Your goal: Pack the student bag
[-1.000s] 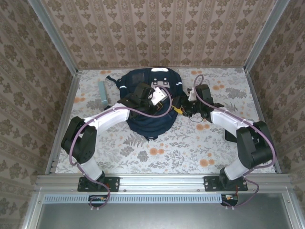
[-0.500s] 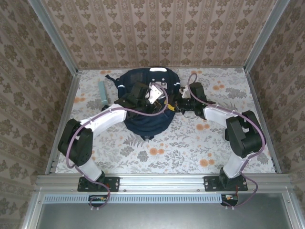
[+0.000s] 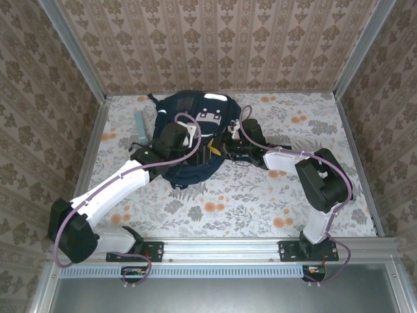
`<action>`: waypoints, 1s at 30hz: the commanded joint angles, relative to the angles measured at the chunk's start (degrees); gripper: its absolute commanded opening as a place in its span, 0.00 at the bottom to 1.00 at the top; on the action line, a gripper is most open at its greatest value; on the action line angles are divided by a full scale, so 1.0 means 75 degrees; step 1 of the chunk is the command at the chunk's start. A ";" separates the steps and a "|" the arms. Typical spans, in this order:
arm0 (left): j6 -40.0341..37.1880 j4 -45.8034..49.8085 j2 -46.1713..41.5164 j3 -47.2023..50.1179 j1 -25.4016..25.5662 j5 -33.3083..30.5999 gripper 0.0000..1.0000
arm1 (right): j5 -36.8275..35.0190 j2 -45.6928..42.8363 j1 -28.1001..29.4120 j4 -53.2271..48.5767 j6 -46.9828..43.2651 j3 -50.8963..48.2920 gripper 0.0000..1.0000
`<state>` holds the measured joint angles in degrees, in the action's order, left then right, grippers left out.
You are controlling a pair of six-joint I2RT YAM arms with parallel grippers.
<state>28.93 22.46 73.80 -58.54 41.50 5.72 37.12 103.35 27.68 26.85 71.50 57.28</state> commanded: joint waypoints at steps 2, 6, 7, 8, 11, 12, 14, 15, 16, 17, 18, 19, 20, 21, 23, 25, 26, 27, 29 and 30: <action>0.1626 -0.0135 0.0107 0.0716 0.0171 0.0041 0.51 | -0.0097 0.0019 0.0144 0.0826 0.0123 0.0122 0.10; 0.1881 -0.0674 0.0440 0.0840 0.0168 0.0081 0.47 | -0.0028 0.0003 0.0164 0.0828 0.0115 0.0121 0.10; 0.1931 -0.0772 0.0485 0.0849 0.0164 0.0018 0.47 | -0.0011 0.0001 0.0175 0.0820 0.0107 0.0124 0.10; 0.1983 -0.0892 0.0516 0.0846 0.0152 -0.0044 0.47 | 0.0006 -0.0010 0.0179 0.0812 0.0089 0.0133 0.10; 0.2260 -0.1074 0.0657 0.0871 0.0084 -0.0229 0.47 | 0.0008 -0.0012 0.0211 0.0758 0.0081 0.0166 0.10; 0.2339 -0.1184 0.0692 0.0898 0.0048 -0.0214 0.47 | 0.0011 -0.0015 0.0223 0.0727 0.0088 0.0189 0.10; 0.2435 -0.1362 0.0706 0.0927 0.0001 -0.0247 0.44 | 0.0017 0.0001 0.0257 0.0698 0.0065 0.0213 0.10; 0.2454 -0.1449 0.0718 0.0939 -0.0021 -0.0269 0.42 | -0.0004 0.0001 0.0270 0.0686 0.0054 0.0226 0.10; 0.2459 -0.1498 0.0726 0.0939 -0.0013 -0.0280 0.41 | 0.0013 0.0013 0.0280 0.0685 0.0052 0.0237 0.10; 0.2448 -0.1548 0.0762 0.0942 -0.0025 -0.0275 0.39 | 0.0007 0.0029 0.0283 0.0685 0.0040 0.0241 0.10; 0.2457 -0.1620 0.0804 0.0939 -0.0038 -0.0238 0.38 | 0.0007 0.0044 0.0292 0.0685 0.0041 0.0240 0.10; 0.2476 -0.1640 0.0851 0.0939 -0.0038 -0.0206 0.38 | 0.0008 0.0046 0.0294 0.0683 0.0040 0.0238 0.10; 0.2515 -0.1671 0.0902 0.0943 -0.0042 -0.0180 0.37 | 0.0011 0.0044 0.0315 0.0685 0.0041 0.0239 0.10; 0.2544 -0.1693 0.0956 0.0952 -0.0057 -0.0164 0.36 | -0.0004 0.0048 0.0317 0.0683 0.0046 0.0239 0.10; 0.2596 -0.1706 0.1019 0.0954 -0.0071 -0.0199 0.35 | -0.0005 0.0045 0.0346 0.0662 0.0045 0.0251 0.10; 0.2667 -0.1730 0.1069 0.0971 -0.0107 -0.0243 0.34 | -0.0003 0.0037 0.0362 0.0587 0.0029 0.0274 0.10; 0.2713 -0.1732 0.1081 0.0983 -0.0121 -0.0285 0.34 | -0.0016 0.0046 0.0364 0.0569 0.0020 0.0287 0.10; 0.2749 -0.1749 0.1092 0.1008 -0.0119 -0.0313 0.33 | -0.0016 0.0047 0.0376 0.0549 0.0017 0.0285 0.09; 0.2814 -0.1735 0.1114 0.1044 -0.0122 -0.0405 0.32 | -0.0016 0.0055 0.0386 0.0511 0.0008 0.0297 0.09; 0.2854 -0.1692 0.1117 0.1055 -0.0127 -0.0490 0.32 | -0.0018 0.0055 0.0387 0.0482 -0.0001 0.0315 0.09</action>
<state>48.49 10.24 81.71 -51.40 40.82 4.10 35.88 103.37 29.56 27.68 72.25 57.30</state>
